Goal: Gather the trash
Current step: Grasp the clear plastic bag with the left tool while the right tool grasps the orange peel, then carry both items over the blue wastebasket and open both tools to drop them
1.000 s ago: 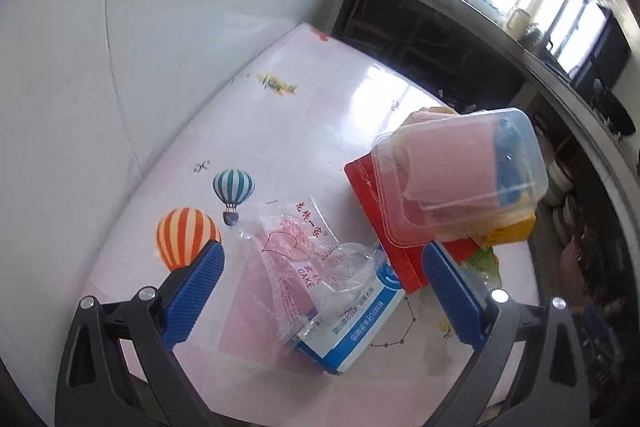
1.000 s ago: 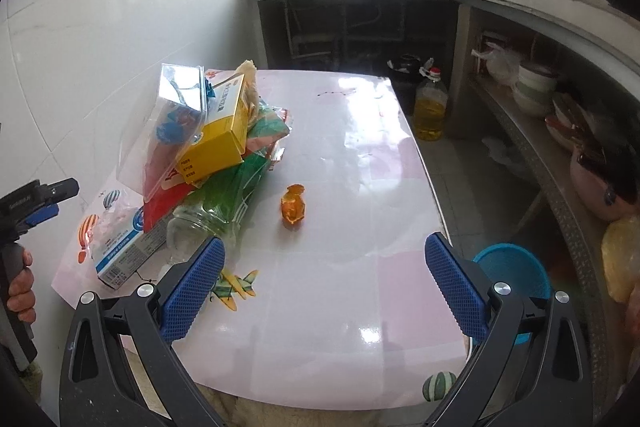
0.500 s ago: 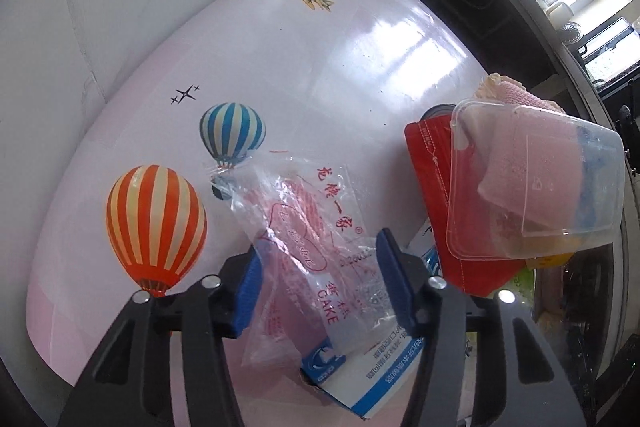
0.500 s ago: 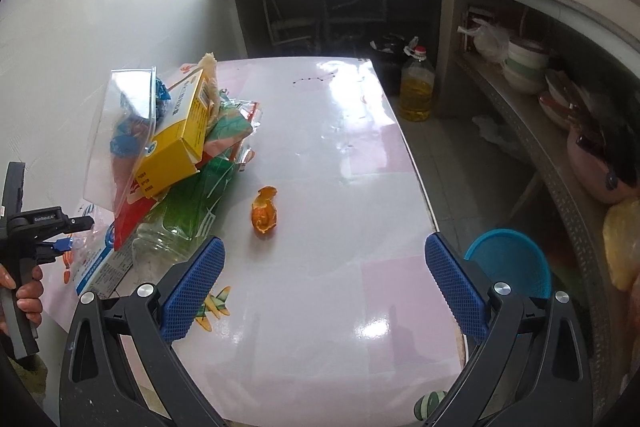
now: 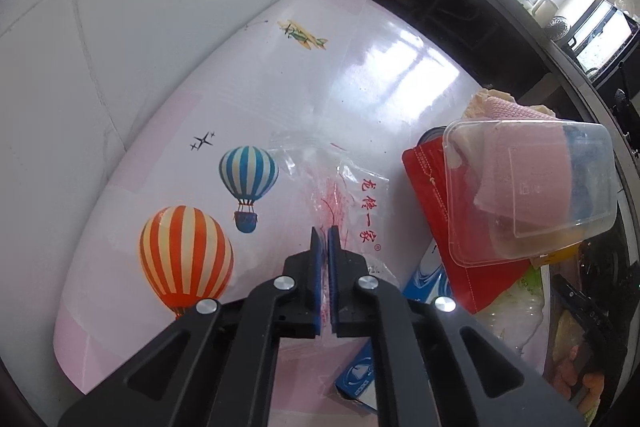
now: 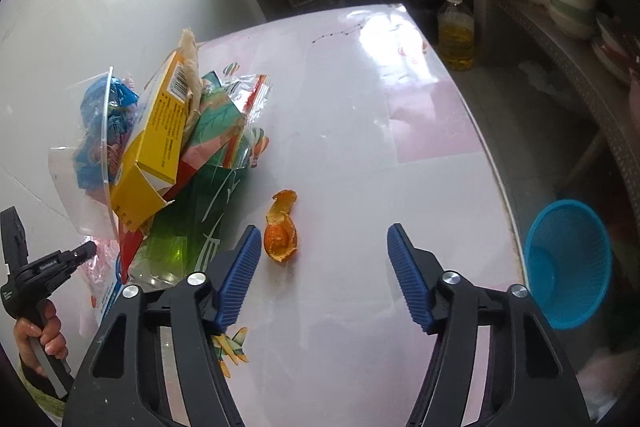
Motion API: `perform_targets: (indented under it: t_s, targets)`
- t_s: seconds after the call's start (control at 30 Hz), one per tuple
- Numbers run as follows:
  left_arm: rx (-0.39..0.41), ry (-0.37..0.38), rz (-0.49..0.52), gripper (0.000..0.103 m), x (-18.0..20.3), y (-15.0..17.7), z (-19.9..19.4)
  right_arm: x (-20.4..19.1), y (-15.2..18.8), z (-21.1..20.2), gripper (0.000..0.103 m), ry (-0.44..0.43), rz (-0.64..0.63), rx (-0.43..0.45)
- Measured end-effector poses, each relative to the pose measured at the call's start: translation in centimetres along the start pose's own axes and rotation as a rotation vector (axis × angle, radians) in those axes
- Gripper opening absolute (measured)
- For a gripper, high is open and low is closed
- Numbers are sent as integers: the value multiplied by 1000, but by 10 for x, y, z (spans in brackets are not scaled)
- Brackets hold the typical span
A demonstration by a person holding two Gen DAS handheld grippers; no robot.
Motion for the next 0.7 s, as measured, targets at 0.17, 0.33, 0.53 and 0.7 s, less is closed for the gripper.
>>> perform_targets:
  t_s: [0.17,0.33,0.53,0.7]
  targets:
    - [57,-32,22,1,4,-5,-17,-14,-3,15,49,-66,-44,-48]
    - [99,-21,11,0,7,-5,-36,-28,-2,22,49,-72,-123,-62]
    - [154,19,23,0,15,1,-63,-29,1,40,32,-27,-179,-81]
    - [188,59,61,0,38,5,-84,-29,5,37,15,-40,-181,-69]
Point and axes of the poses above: each gripper's, at about its wrist camera, not at the fingertips, and z roughly the way its jaws point, x to its right, y to its underside, the point moved 8 cm from there along z, roughly the way its jaws point, and after that the axes turned 6 degrees about -x, right-handed, at the moved point
